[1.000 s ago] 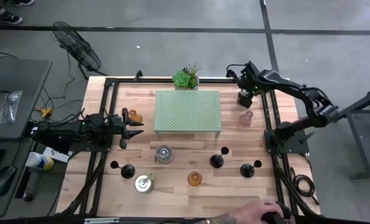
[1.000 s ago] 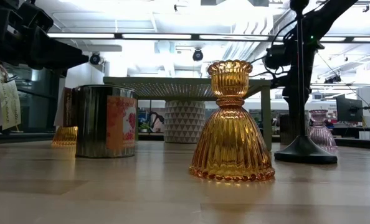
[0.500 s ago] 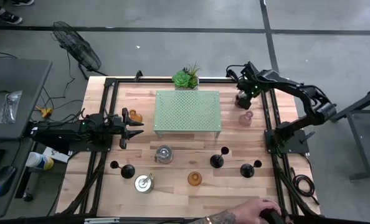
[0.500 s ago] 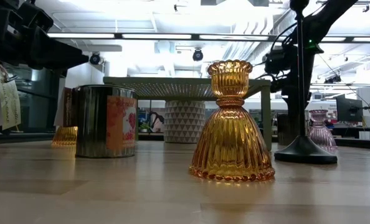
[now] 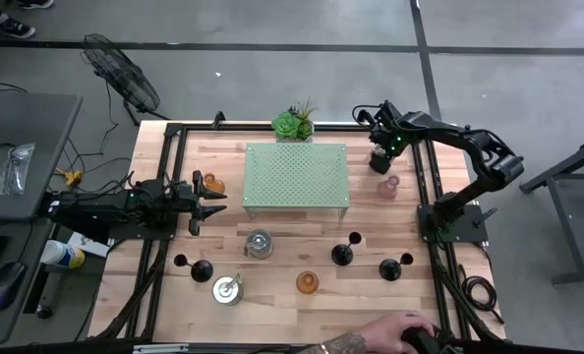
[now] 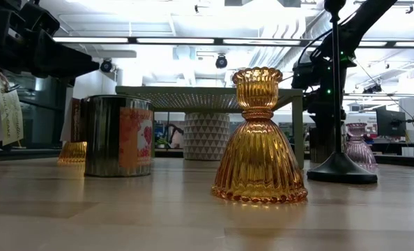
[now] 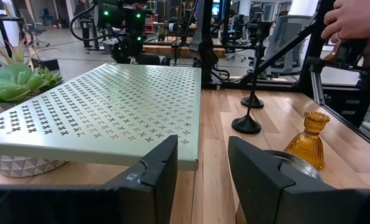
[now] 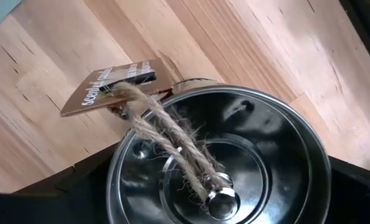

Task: Pick & Place candle stick holders
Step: Put the top silver scented candle on the shelf

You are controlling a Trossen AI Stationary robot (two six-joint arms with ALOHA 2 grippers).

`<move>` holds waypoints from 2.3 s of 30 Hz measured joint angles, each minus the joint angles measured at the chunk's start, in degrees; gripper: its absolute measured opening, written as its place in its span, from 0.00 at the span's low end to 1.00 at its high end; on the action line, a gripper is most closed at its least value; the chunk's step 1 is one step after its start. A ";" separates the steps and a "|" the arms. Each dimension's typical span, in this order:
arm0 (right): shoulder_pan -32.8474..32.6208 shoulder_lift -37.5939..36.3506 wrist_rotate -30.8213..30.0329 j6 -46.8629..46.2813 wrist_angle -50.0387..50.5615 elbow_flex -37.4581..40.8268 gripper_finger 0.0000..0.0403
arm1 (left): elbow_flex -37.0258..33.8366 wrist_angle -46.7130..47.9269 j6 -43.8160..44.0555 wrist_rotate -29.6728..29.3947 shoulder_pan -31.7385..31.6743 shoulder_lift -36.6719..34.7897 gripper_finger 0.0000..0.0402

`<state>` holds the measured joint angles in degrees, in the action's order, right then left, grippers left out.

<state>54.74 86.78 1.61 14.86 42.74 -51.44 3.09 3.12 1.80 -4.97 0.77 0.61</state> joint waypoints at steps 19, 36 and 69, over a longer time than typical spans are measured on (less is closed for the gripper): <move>-0.48 -0.09 -0.20 -7.88 -0.16 -0.04 0.87 | 0.00 0.00 -0.01 -0.02 0.00 0.00 0.34; -1.51 -5.97 -3.50 -28.37 3.94 -0.10 0.86 | 0.01 0.00 0.00 0.00 0.00 0.01 0.34; -21.11 -5.40 -3.84 -63.99 24.10 -35.93 0.86 | 0.00 0.01 -0.02 0.00 -0.02 0.01 0.34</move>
<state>33.63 81.38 -2.23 -49.13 66.84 -87.37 3.09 3.14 1.78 -4.97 0.75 0.62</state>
